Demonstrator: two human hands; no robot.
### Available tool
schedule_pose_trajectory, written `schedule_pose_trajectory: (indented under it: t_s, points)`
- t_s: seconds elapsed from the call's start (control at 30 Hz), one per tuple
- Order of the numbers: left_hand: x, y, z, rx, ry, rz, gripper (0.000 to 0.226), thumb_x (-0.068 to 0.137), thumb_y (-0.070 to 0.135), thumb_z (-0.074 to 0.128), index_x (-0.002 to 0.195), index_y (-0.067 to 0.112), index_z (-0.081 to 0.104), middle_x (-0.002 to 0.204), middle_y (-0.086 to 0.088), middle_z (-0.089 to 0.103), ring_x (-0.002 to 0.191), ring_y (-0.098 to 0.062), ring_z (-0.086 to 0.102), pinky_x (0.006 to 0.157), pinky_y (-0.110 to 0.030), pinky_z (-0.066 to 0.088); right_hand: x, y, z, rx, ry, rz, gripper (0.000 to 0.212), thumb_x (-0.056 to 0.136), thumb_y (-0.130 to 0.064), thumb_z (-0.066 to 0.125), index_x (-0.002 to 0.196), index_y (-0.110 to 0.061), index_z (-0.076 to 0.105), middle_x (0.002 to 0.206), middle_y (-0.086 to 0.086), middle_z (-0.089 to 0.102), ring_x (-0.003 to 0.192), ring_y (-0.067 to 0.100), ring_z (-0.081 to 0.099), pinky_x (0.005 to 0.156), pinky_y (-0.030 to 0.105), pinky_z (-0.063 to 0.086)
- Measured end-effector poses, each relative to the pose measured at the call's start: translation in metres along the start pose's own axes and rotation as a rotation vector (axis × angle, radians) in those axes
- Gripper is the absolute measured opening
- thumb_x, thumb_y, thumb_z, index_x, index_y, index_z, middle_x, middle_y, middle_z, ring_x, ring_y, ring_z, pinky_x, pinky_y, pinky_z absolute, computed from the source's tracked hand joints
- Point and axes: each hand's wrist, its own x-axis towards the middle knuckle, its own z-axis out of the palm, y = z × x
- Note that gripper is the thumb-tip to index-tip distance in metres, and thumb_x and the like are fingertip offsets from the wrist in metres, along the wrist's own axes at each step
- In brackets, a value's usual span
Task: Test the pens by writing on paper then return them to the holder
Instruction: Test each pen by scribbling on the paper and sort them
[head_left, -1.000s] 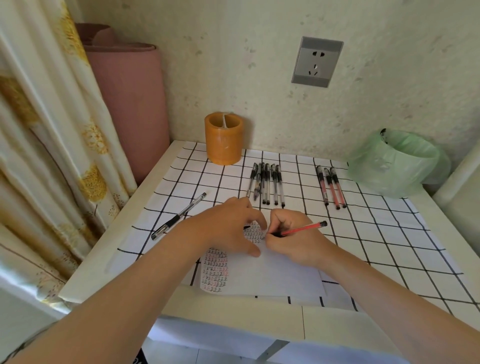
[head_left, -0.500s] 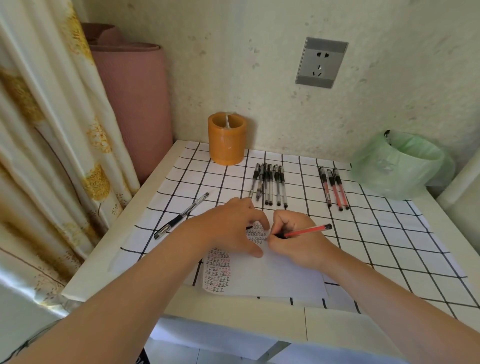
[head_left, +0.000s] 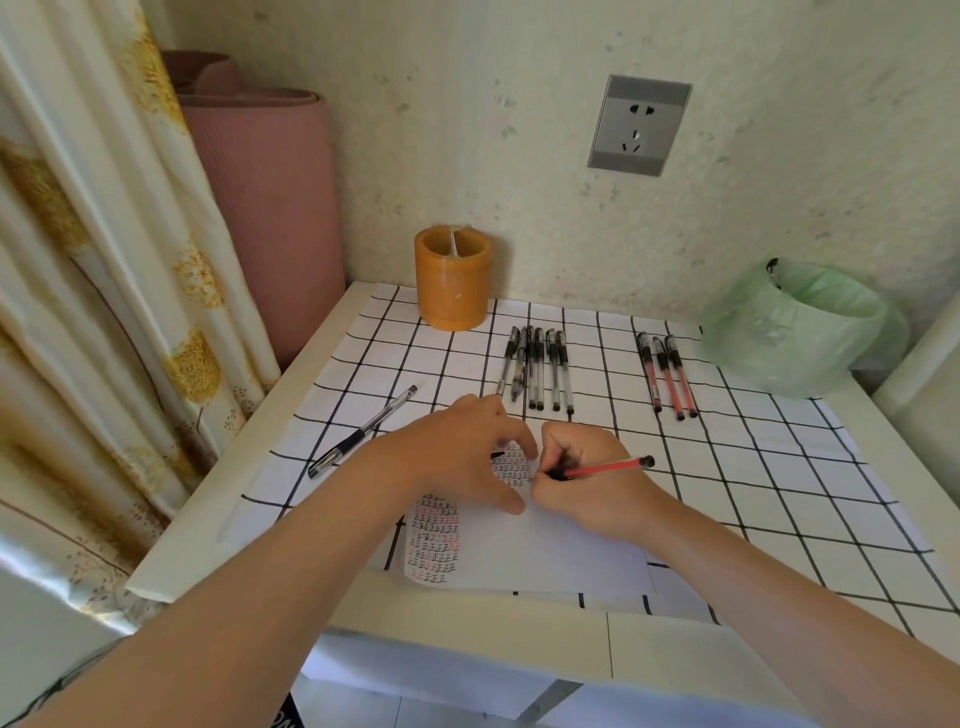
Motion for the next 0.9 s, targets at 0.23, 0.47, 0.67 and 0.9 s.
schedule_pose_trajectory:
  t_s: [0.23,0.47,0.67,0.9]
  points:
    - [-0.0007,0.0015,-0.0008,-0.005,0.010,0.004,0.055,0.066,0.058,0.080,0.115,0.049,0.057,0.101,0.019,0.041,0.103,-0.007,0.038,0.076,-0.025,0.038,0.0000,-0.0005,-0.0008,0.024,-0.028,0.017,0.034,0.072,0.006,0.066,0.063,-0.024,0.052,0.062,-0.008,0.052,0.057,0.007,0.044,0.051,0.021,0.035]
    - [0.0009,-0.0004,0.0005,0.004,0.011,0.003,0.057,0.065,0.059,0.079,0.116,0.049,0.055,0.101,0.020,0.041,0.103,-0.006,0.037,0.074,-0.023,0.035,0.0014,0.0012,-0.0002,0.037,-0.013,0.024,0.025,0.071,0.005,0.066,0.064,-0.015,0.052,0.059,-0.011,0.050,0.053,0.002,0.041,0.047,0.016,0.032]
    - [0.0014,-0.0011,0.0015,0.001,0.010,0.001,0.056,0.064,0.061,0.079,0.115,0.050,0.055,0.102,0.019,0.041,0.102,-0.005,0.037,0.077,-0.026,0.038,0.0005,0.0009,0.0004,0.032,-0.008,0.000,0.021,0.069,0.000,0.065,0.064,-0.015,0.051,0.058,-0.013,0.049,0.053,0.001,0.040,0.048,0.013,0.031]
    - [0.0015,-0.0013,0.0013,0.005,0.007,-0.002,0.056,0.064,0.061,0.078,0.113,0.051,0.054,0.102,0.020,0.041,0.104,-0.006,0.037,0.073,-0.022,0.035,0.0014,-0.0001,-0.0007,0.040,-0.043,0.017,0.032,0.072,0.004,0.067,0.063,-0.023,0.053,0.060,-0.013,0.053,0.055,0.003,0.045,0.050,0.017,0.035]
